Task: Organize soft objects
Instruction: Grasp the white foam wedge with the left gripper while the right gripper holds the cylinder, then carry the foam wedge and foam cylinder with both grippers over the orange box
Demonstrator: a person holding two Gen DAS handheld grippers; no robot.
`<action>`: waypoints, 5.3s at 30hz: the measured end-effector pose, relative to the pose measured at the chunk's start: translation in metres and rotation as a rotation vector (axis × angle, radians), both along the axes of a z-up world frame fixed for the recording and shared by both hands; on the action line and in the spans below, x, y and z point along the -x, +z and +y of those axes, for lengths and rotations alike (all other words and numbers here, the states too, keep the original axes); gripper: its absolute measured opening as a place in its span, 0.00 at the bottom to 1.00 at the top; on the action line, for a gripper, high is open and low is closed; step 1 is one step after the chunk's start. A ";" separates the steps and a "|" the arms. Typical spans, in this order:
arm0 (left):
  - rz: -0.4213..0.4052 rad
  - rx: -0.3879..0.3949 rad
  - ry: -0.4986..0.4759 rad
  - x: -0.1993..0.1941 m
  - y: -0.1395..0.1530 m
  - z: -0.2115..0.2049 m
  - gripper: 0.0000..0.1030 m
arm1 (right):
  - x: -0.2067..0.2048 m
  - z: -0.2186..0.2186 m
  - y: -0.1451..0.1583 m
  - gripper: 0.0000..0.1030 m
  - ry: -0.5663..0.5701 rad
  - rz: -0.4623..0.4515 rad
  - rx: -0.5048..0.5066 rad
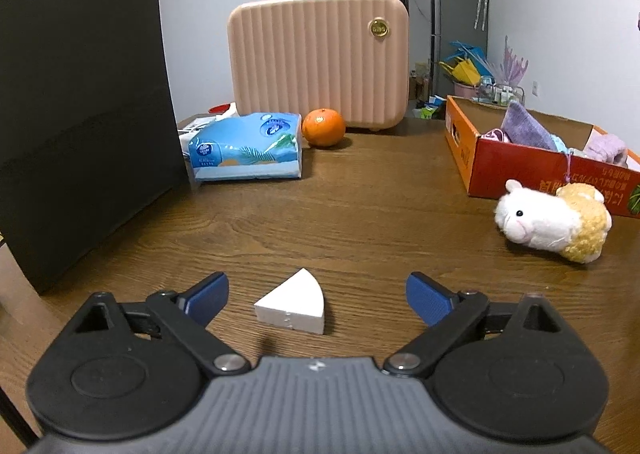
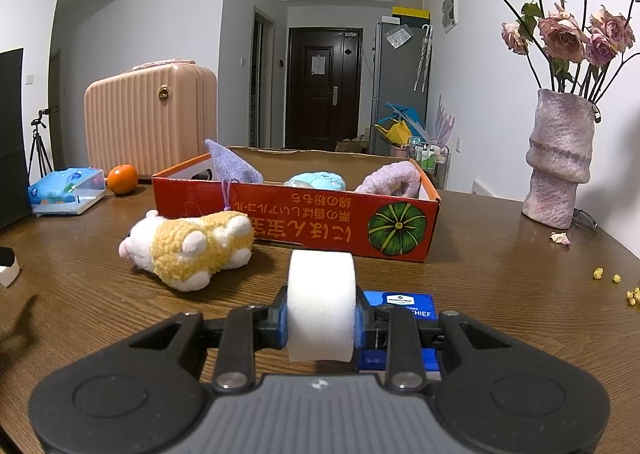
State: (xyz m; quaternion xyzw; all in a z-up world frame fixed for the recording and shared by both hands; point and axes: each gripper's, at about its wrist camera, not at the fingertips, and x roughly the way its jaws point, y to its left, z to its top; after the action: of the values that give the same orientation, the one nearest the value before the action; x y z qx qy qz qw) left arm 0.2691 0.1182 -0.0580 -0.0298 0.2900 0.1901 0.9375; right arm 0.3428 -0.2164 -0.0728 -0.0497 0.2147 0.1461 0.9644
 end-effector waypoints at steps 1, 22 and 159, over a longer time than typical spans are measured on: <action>0.007 0.007 -0.003 -0.001 -0.001 0.003 0.92 | 0.000 0.000 0.000 0.28 0.000 0.000 0.000; 0.084 0.069 -0.042 -0.014 -0.014 0.029 0.38 | 0.000 0.000 0.000 0.28 0.000 -0.001 0.000; -0.227 0.048 -0.262 -0.209 0.045 -0.147 0.34 | -0.166 0.033 0.044 0.28 -0.073 -0.128 -0.094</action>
State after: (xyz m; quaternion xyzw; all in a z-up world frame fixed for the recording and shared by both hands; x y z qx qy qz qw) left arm 0.4778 -0.0291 -0.0127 -0.0354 0.1883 0.0548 0.9799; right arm 0.5085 -0.1834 -0.0284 -0.0058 0.1471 0.1171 0.9822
